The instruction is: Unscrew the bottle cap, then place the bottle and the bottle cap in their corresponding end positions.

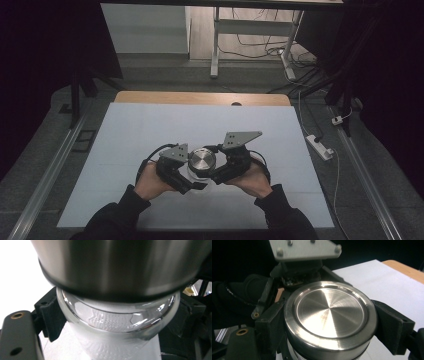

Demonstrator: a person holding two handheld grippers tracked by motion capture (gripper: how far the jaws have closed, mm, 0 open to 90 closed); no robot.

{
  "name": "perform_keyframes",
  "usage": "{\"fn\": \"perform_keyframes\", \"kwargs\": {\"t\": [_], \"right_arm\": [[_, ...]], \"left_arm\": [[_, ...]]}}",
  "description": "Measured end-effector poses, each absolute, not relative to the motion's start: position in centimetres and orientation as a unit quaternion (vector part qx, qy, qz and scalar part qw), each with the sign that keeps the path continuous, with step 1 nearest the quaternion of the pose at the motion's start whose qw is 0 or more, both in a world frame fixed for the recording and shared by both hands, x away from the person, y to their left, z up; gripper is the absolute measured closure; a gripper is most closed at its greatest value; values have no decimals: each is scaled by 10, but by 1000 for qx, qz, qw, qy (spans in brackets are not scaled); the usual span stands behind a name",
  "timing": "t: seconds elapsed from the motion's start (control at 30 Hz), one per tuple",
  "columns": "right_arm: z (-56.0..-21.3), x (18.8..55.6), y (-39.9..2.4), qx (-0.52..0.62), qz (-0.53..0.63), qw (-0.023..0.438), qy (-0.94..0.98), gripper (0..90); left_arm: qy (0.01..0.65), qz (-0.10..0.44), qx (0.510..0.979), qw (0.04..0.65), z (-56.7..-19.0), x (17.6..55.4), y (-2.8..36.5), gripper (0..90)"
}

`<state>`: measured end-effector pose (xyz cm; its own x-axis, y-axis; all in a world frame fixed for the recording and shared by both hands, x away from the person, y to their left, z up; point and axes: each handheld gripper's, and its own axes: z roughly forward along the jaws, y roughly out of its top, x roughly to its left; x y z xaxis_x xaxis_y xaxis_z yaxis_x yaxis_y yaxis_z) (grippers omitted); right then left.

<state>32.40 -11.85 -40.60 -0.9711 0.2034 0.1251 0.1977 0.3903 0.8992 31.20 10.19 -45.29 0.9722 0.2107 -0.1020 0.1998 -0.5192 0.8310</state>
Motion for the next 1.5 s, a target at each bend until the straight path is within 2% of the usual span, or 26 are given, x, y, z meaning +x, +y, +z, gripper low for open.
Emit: {"fn": "perform_keyframes", "kwargs": {"t": [0.63,1.5], "right_arm": [[-401,319,-121,131,539,39,831,183],[-412,302,-117,115,530,44,839,183]], "left_arm": [[175,44,867,465,-458,321,111,153],[233,82,850,466,-460,341,129,153]]}}
